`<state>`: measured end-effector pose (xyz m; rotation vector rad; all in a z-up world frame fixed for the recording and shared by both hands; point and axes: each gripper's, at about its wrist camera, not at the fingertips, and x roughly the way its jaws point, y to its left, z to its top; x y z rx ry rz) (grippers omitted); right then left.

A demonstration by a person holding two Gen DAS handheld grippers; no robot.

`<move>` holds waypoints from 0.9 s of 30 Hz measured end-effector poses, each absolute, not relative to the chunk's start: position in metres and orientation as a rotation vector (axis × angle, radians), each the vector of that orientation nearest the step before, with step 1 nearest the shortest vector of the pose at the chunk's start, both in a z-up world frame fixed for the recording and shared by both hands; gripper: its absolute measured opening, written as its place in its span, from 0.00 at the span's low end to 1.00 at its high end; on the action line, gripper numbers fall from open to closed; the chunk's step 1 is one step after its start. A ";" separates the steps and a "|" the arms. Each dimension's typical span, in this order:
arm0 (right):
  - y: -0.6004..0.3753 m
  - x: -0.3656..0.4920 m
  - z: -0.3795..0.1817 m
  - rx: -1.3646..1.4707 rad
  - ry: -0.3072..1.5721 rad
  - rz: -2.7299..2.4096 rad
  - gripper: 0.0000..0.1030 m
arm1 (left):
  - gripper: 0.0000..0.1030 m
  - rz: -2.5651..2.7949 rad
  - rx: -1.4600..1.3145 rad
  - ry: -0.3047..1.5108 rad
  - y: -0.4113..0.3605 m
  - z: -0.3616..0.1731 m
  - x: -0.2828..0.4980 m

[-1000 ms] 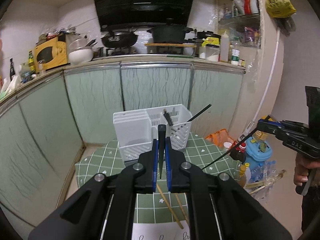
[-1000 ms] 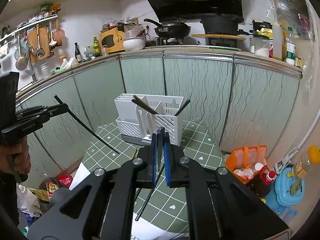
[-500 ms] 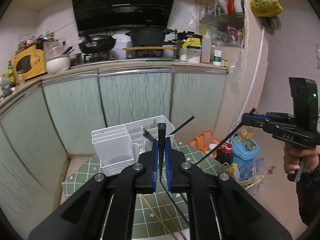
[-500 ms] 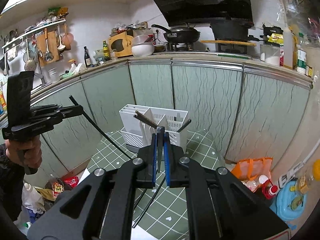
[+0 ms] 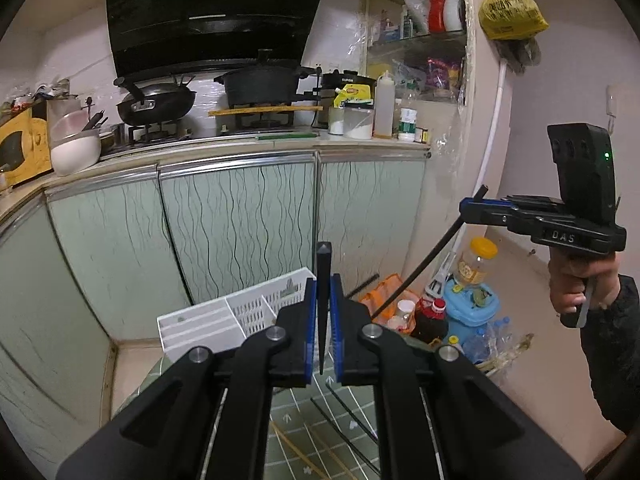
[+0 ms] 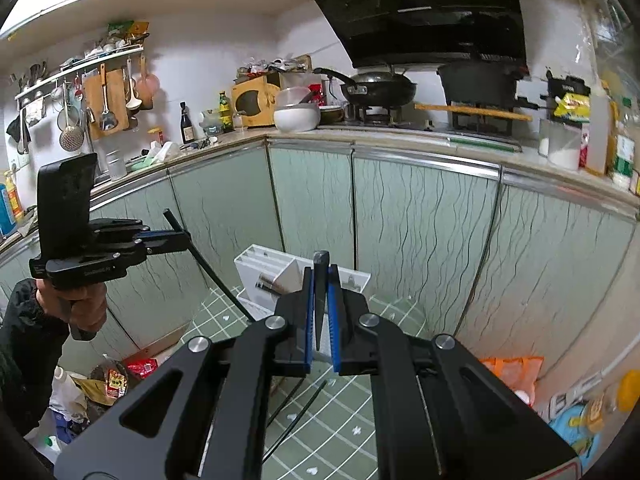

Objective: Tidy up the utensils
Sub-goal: 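Lower the chopstick into the holder and open the left tool while the right tool releases its chopstick there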

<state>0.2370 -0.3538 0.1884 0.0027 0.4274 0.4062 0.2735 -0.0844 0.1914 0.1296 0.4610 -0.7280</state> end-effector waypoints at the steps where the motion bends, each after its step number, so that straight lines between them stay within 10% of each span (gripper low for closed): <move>1: -0.354 0.241 0.192 -0.001 0.423 0.412 0.06 | 0.08 -0.732 0.128 0.457 -0.085 0.193 0.277; 27: -0.362 0.372 0.160 0.014 0.491 0.502 0.06 | 0.08 -0.797 0.110 0.478 -0.108 0.174 0.397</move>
